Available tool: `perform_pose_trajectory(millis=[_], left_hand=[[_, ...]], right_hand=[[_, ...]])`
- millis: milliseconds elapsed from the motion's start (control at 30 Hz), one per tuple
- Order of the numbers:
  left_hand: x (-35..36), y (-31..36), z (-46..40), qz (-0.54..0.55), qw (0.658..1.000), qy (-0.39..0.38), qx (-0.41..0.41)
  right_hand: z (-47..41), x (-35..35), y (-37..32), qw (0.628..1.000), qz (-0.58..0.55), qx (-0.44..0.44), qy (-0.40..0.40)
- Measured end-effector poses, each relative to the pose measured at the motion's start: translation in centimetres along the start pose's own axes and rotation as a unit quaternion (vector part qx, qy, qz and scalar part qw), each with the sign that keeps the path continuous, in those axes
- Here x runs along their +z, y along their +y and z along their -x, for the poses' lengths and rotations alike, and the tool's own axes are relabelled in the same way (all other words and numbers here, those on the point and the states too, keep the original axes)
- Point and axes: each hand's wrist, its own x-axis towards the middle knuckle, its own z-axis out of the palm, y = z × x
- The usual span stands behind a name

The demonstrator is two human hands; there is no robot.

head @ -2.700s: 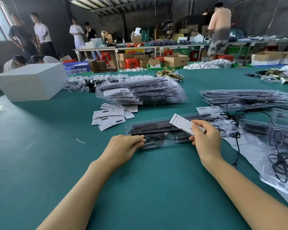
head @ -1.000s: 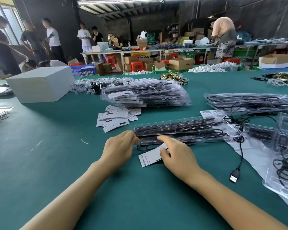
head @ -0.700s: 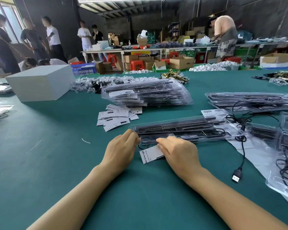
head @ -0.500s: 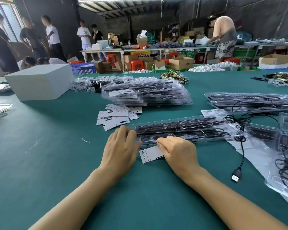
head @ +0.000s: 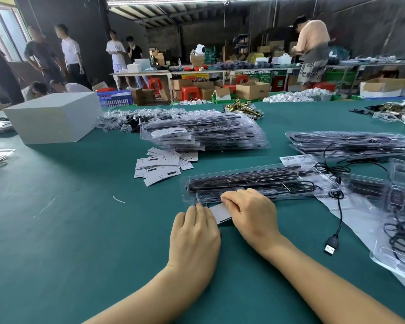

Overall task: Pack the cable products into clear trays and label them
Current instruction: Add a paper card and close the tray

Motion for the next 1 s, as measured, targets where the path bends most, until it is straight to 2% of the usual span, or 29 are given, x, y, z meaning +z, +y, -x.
perform_pose_trajectory(millis=[67,200,333,633,1000], left_hand=[[0.2,-0.2,0.0,0.034,0.999,-0.014,-0.013],[1.2,-0.2,-0.3,0.129,0.987,-0.095,-0.032],[1.7,0.0,-0.4,0.150,0.985,-0.086,-0.025],[2.4,-0.7,-0.8,0.199,0.975,-0.028,-0.091],[2.9,-0.8,-1.1,0.186,0.977,-0.062,-0.084]], right_hand=[[0.0,0.0,0.0,1.000,-0.004,-0.001,0.002],[0.0,0.1,0.2,1.000,-0.012,0.001,0.002],[0.0,0.2,0.2,1.000,-0.018,0.008,0.005],[0.0,0.1,0.3,0.999,-0.038,0.014,0.000],[-0.1,0.0,0.3,0.998,-0.054,0.017,-0.010]])
